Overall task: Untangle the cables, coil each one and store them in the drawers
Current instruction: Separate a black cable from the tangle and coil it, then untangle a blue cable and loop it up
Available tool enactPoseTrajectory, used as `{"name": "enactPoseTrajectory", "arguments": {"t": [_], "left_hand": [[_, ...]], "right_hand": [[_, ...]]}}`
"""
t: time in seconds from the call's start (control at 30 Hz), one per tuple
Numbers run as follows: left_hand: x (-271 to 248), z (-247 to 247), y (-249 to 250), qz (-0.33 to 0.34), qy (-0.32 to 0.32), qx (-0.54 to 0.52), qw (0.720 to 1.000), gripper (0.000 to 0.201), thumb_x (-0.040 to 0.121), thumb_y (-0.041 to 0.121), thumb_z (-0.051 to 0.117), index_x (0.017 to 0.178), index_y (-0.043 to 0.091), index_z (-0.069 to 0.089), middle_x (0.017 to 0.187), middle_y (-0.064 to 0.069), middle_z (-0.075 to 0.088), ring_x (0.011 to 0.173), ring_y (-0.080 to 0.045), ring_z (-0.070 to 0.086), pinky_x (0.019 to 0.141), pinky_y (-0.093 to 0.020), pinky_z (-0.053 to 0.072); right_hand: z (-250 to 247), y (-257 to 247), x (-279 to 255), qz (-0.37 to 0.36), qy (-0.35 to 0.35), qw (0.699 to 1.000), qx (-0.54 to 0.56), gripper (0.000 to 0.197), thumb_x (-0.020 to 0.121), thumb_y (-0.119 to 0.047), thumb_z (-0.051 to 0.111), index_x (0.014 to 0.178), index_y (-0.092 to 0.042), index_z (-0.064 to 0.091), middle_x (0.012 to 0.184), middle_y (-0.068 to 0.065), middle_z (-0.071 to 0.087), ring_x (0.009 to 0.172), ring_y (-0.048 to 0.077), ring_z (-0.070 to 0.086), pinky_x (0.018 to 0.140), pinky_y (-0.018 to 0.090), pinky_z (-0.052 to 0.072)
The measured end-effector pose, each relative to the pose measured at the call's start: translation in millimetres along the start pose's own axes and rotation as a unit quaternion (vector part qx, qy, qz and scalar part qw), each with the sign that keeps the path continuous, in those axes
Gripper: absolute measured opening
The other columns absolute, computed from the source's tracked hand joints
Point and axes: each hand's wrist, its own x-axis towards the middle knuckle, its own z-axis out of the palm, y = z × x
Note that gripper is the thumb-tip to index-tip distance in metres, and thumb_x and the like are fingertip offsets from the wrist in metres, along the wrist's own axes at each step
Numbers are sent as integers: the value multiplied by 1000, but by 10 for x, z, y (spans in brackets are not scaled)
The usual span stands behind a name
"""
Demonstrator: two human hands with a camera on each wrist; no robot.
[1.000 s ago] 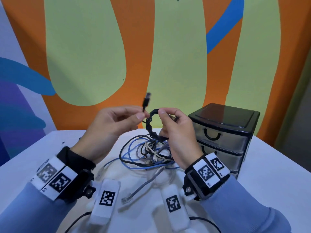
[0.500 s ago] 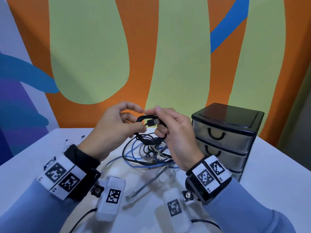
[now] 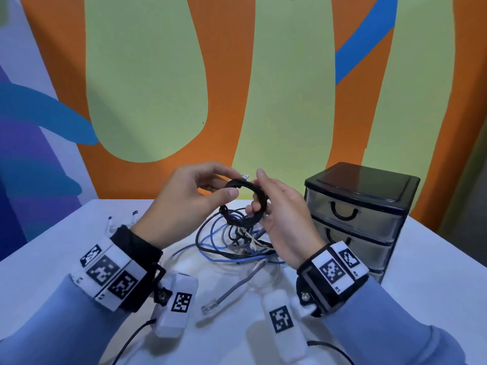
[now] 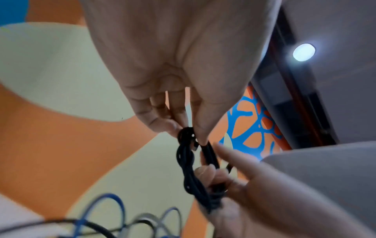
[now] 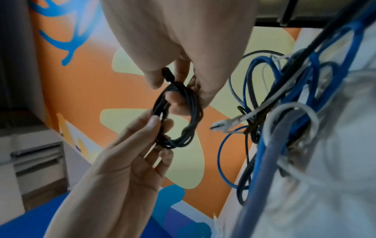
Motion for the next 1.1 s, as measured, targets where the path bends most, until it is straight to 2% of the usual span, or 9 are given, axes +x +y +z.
{"name": "enactPoseTrajectory", "arguments": {"t": [0.17,0.27,0.37,0.43,0.53,0.83,0.97,1.03,1.1], "left_hand": [[37,-190,-51,36,98,121,987,17,94,20,80,104,33,79,87,10,80,87,-12,75,82,-40,61],[113,-565,-168,-24,207,146,967,10,94,24,79,101,32,77,81,7,76,80,-13,74,76,-34,59],[124,-922,-443,-124,243,179,945,6,92,28,81,97,25,80,79,2,75,83,-24,75,84,-43,62],[100,-1035,-675,-193,223,220,930,9,88,31,84,92,24,80,78,2,74,86,-28,74,87,-44,62],[80,-1005,-914,-278,151,252,915,17,80,28,91,82,26,74,88,-3,77,85,-27,74,86,-42,62],[77,-923,-1014,-359,53,320,875,19,89,23,86,79,10,77,89,-11,75,86,-30,68,78,-38,58],[95,-773,-750,-264,-5,378,887,24,94,41,79,94,17,81,99,-2,78,89,-22,69,76,-31,52],[109,-595,-546,-209,-53,298,930,34,96,54,73,93,22,81,73,15,71,67,-3,64,61,-21,44],[101,-379,-406,-211,-152,248,933,45,93,64,69,76,22,75,50,13,48,46,-4,45,52,-24,33]], "right_hand": [[-50,-46,13,-42,-61,971,-226,34,91,-54,73,113,-28,72,97,-2,69,90,12,64,86,32,48],[-197,9,62,-55,-75,890,-447,44,87,-67,69,121,-40,64,117,-9,62,111,4,59,92,28,48],[-271,162,104,4,-143,828,-542,53,73,-70,78,114,-39,65,108,-10,62,90,3,63,82,27,54],[-277,205,101,27,-175,827,-534,35,80,-50,85,106,-34,68,90,-3,69,63,3,59,63,21,48],[-313,223,127,-2,-190,824,-533,9,90,-33,80,87,-26,76,80,5,75,56,8,60,62,27,48],[-345,350,170,-12,-146,867,-476,21,95,-28,74,77,-18,78,64,-4,65,54,7,53,56,21,42],[-335,336,165,-16,-121,884,-452,25,99,-27,70,85,-9,77,62,0,61,51,6,48,54,18,38],[-326,343,167,-24,-98,899,-426,29,101,-29,67,86,-5,74,65,3,58,52,9,46,54,20,37],[-312,337,173,-41,-71,913,-400,31,103,-30,65,86,-5,72,67,5,56,52,13,47,53,23,37]]}}
